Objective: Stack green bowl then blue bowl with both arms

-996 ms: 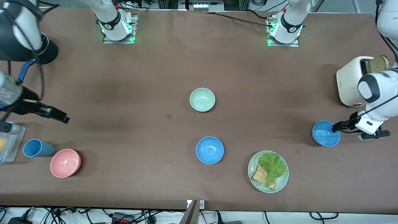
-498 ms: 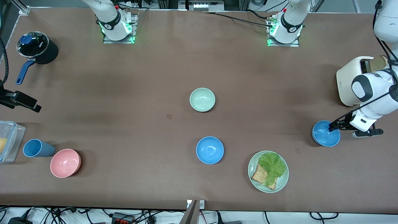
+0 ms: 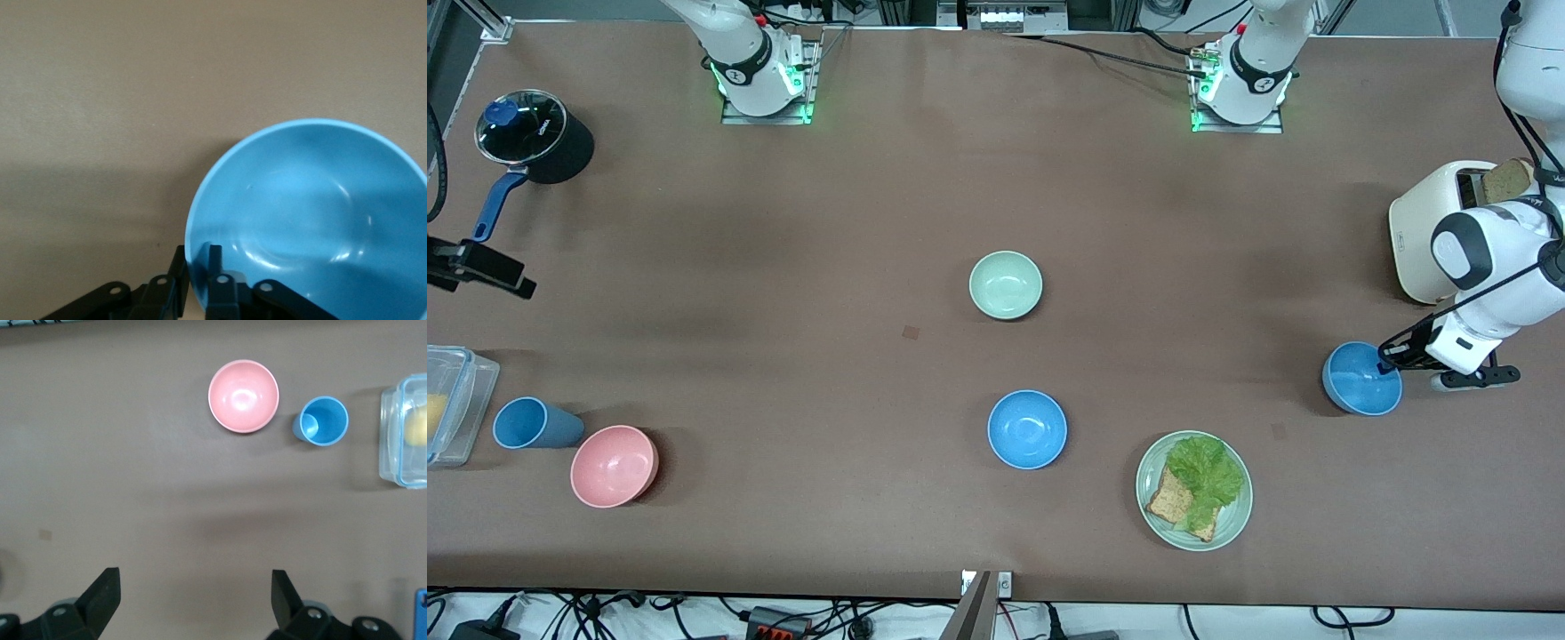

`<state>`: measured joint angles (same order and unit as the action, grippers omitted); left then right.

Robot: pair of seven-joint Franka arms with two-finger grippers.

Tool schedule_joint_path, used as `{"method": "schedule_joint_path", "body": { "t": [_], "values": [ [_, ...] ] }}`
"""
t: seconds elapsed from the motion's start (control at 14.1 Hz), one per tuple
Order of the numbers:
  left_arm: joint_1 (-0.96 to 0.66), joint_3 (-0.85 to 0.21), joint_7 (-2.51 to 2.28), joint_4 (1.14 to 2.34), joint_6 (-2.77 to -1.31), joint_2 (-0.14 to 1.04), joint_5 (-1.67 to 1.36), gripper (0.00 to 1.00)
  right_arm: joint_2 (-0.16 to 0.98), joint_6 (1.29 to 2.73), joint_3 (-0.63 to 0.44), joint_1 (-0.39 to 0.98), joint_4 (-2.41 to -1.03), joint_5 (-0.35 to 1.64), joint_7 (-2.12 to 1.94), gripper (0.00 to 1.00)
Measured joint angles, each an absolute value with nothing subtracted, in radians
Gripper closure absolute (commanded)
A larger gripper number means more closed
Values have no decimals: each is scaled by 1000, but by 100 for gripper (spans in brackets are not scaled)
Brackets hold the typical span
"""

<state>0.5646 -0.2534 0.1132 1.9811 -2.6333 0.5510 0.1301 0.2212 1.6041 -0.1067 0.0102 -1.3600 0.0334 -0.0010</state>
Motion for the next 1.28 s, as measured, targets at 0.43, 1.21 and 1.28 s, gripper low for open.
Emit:
{"method": "schedule_joint_path", "body": {
  "t": [0.43, 1.21, 1.28],
  "values": [
    [537, -360, 136, 1975, -2381, 482, 131, 99, 80, 1685, -101, 10, -1582, 14, -3, 0],
    [529, -848, -274, 1968, -2006, 213, -12, 100, -11, 1742, -90, 15, -1722, 12, -7, 0],
    [526, -885, -346, 1968, -2009, 214, -52, 100, -11, 1744, -89, 15, -1719, 12, -7, 0]
  ]
}}
